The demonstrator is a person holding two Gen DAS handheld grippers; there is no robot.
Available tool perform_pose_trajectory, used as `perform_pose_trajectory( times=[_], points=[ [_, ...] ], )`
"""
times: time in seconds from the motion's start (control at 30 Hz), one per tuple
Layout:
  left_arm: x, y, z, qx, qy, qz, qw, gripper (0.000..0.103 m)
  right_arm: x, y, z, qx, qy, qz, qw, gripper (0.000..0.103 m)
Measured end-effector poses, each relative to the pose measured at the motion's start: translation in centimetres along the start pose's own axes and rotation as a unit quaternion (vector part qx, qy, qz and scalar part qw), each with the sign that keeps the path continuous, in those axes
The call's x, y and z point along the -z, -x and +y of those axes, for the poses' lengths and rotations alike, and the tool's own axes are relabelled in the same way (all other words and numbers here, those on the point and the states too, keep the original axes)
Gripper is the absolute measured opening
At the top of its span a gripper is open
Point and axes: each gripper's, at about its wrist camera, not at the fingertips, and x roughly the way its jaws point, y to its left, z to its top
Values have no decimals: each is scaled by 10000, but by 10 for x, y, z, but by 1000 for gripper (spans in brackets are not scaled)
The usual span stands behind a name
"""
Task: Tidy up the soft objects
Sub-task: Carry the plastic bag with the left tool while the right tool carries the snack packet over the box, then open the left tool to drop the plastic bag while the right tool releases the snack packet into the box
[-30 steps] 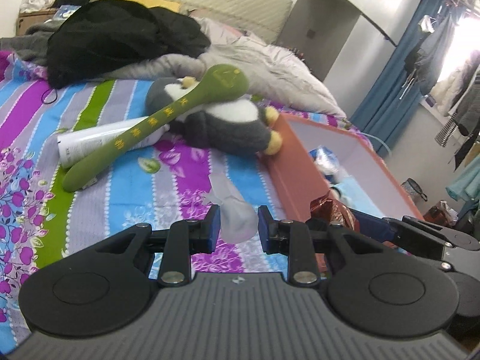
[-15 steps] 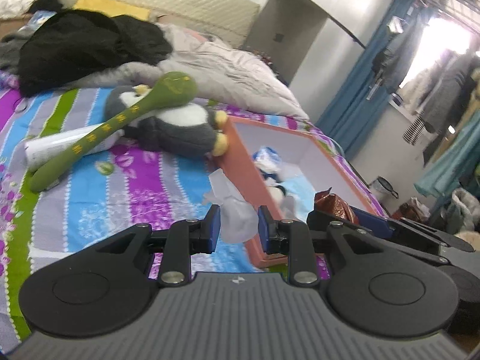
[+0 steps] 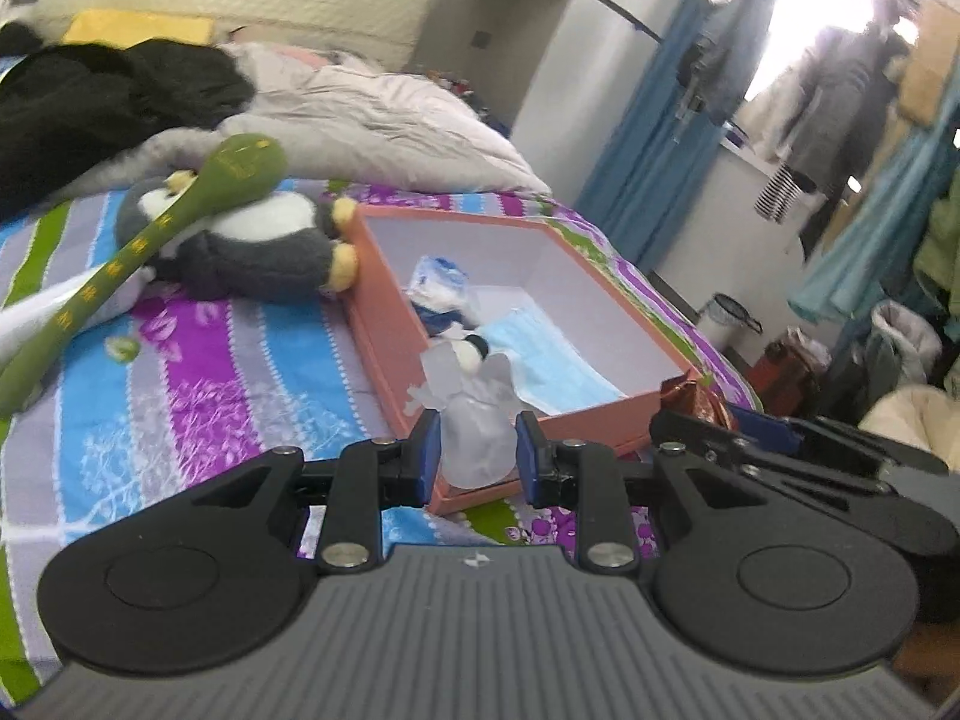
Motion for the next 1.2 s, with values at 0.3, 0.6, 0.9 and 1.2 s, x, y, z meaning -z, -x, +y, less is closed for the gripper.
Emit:
perform_pose_trajectory(
  times=[0.3,0.6,0.9,1.2],
  points=[
    [-31,-39,-11,352,-37,138,9993,31,-20,-19,-30,85,-177,61,9998,40],
    [-71,-100,-20,472,-145,494,9976,31,-49,-66,-70,70,-548,467,9974,40],
    [-105,-175,-13,462,-102,1140,9923,31,-64,-126,-97,100,-679,1085,9917,40],
    [-108,-234,-14,366,-139,1796,9830,32,-48,-181,-120,161,-856,1767,9804,40]
  ],
)
